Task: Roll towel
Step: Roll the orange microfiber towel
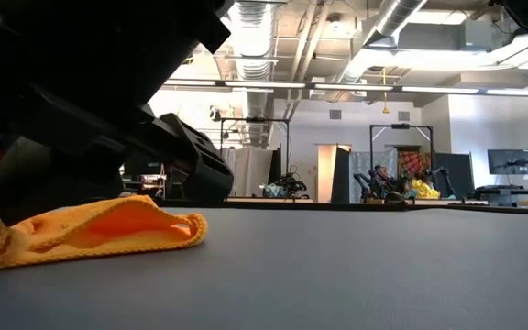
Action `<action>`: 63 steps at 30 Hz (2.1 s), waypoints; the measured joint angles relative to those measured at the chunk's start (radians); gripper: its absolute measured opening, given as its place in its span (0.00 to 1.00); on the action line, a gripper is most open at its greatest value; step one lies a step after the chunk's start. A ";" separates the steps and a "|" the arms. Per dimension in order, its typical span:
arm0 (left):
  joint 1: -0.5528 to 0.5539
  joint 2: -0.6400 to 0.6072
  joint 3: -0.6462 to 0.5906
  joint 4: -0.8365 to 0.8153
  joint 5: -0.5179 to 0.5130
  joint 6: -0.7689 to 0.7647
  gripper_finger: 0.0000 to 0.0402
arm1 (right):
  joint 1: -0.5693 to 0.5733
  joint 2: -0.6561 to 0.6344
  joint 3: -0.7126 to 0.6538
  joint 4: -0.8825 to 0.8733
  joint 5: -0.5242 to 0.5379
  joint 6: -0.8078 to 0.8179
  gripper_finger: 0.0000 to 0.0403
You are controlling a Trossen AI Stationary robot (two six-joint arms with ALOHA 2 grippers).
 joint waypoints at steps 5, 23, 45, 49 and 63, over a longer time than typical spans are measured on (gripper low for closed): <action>0.023 -0.011 0.018 -0.033 0.048 -0.078 0.04 | 0.017 0.002 0.000 -0.011 0.034 0.120 0.11; 0.096 0.005 0.129 -0.265 0.290 -0.170 0.00 | 0.019 0.002 0.000 0.016 0.018 0.203 0.15; 0.104 0.003 0.122 -0.362 0.427 -0.392 0.00 | -0.001 -0.064 0.003 -0.027 -0.099 0.077 0.33; 0.117 0.004 0.122 -0.375 0.450 -0.445 0.00 | 0.000 -0.065 0.004 -0.033 -0.144 -0.010 0.47; 0.239 0.006 0.119 -0.427 0.587 -0.534 0.00 | 0.047 -0.071 0.005 0.153 0.108 -0.354 0.62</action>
